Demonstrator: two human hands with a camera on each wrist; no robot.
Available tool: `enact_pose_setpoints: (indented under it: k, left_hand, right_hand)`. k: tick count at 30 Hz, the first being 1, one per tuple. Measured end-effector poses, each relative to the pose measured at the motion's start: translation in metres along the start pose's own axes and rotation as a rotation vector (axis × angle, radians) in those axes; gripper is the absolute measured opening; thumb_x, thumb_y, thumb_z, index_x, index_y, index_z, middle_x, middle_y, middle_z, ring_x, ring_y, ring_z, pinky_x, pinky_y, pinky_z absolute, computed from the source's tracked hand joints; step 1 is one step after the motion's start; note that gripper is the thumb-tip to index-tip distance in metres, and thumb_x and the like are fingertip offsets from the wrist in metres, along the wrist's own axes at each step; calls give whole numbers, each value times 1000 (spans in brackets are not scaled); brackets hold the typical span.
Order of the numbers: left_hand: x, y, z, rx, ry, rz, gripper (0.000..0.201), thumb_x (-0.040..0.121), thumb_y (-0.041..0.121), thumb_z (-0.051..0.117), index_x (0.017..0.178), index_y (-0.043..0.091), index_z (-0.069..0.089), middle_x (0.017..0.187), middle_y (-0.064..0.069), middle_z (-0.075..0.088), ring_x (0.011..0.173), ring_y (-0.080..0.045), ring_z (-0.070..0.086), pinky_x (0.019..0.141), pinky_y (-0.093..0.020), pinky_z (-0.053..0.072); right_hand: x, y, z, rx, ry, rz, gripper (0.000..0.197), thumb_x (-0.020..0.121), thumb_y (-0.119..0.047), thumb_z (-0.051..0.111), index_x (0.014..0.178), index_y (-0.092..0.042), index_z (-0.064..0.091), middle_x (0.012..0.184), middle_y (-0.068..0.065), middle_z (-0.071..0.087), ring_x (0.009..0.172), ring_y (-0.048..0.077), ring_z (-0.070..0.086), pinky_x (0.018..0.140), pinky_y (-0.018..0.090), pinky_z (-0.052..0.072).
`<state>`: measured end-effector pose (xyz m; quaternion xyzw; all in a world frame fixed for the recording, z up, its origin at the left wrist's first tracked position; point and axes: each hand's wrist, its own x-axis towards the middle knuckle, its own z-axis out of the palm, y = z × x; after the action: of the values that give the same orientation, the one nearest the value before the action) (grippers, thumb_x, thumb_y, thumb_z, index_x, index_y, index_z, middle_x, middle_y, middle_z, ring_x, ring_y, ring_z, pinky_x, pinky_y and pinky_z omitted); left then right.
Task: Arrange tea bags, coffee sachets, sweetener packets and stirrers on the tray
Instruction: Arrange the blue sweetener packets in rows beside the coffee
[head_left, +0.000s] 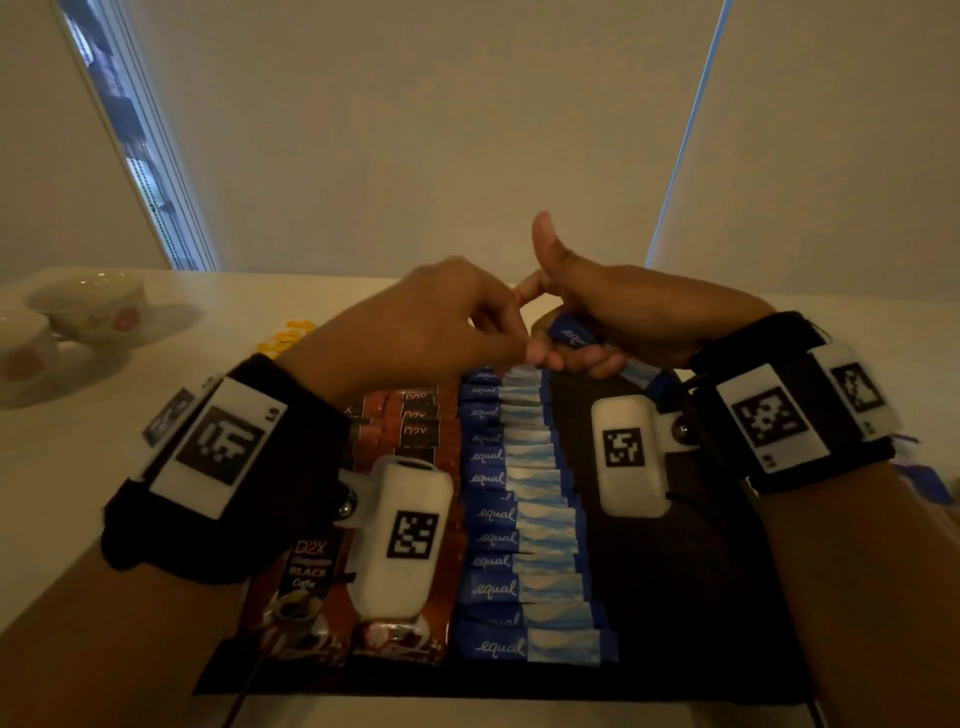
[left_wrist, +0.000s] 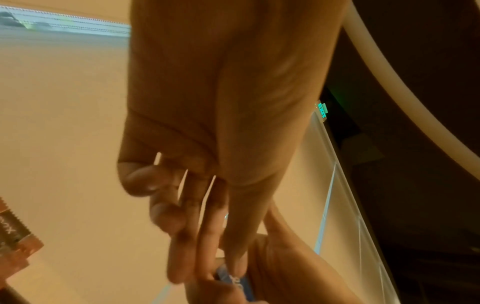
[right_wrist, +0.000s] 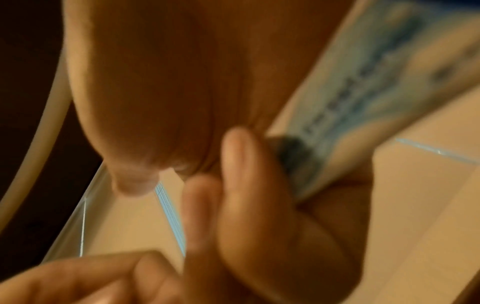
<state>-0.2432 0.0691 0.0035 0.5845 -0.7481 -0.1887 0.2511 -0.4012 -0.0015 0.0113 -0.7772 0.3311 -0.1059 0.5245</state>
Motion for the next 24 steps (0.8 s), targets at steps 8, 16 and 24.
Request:
enact_pose_setpoints:
  k: [8, 16, 24]
  left_hand:
    - [1, -8, -4, -84, 177, 31, 13, 75, 35, 74, 83, 28, 67, 78, 8, 66, 62, 0, 57, 57, -13, 43]
    - [-1, -18, -7, -90, 174, 8, 11, 81, 26, 69, 86, 16, 69, 77, 8, 66, 65, 3, 59, 62, -14, 45]
    - [-5, -27, -22, -92, 168, -81, 9, 79, 28, 72, 81, 19, 69, 74, 8, 66, 61, 7, 58, 61, -20, 41]
  right_hand:
    - [5, -4, 12, 182, -175, -101, 101, 79, -76, -4, 119, 4, 44, 67, 13, 45, 45, 14, 25, 41, 20, 19]
    - [8, 0, 12, -17, -140, -81, 60, 82, -61, 28, 88, -5, 49, 66, 6, 58, 49, 13, 50, 43, 22, 41]
    - [1, 1, -4, -317, 139, -60, 13, 85, -24, 64, 91, -13, 66, 75, -7, 69, 67, -1, 65, 60, 13, 52]
